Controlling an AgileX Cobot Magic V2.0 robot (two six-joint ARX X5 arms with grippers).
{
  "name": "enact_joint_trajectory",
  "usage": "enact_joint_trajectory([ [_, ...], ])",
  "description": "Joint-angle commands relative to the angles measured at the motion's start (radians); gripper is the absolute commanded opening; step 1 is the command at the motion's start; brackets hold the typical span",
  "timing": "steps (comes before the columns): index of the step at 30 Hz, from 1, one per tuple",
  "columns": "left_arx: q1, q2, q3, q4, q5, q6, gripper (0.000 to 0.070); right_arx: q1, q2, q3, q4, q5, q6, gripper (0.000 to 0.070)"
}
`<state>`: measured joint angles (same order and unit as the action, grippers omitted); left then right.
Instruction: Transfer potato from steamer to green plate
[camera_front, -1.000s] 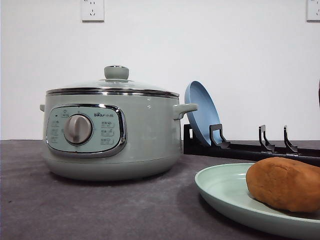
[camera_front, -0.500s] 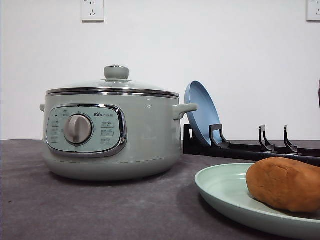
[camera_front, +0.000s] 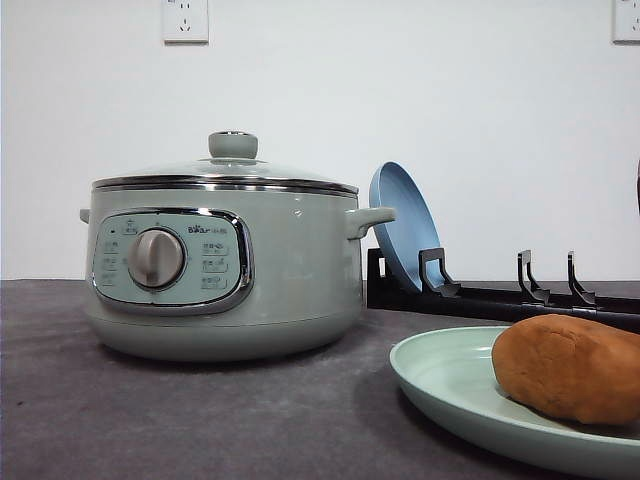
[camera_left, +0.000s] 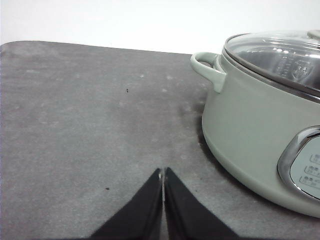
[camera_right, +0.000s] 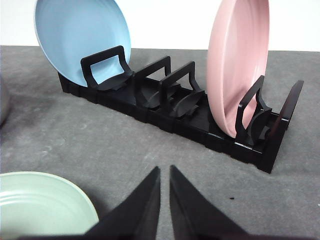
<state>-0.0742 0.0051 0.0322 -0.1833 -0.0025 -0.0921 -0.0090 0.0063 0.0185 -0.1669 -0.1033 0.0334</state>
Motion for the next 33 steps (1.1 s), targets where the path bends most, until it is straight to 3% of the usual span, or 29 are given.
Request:
enact_joint_trajectory([
  [1,0.000,-0.002,-0.020,-0.006,-0.002,0.000,0.0000,-0.003,-0.003,-0.007,0.010,-0.001,-0.004,0.0021],
  [33,0.000,-0.002,-0.020,-0.006,-0.002,0.000,0.0000,-0.003,-0.003,-0.007,0.010,-0.001,-0.004,0.0021],
])
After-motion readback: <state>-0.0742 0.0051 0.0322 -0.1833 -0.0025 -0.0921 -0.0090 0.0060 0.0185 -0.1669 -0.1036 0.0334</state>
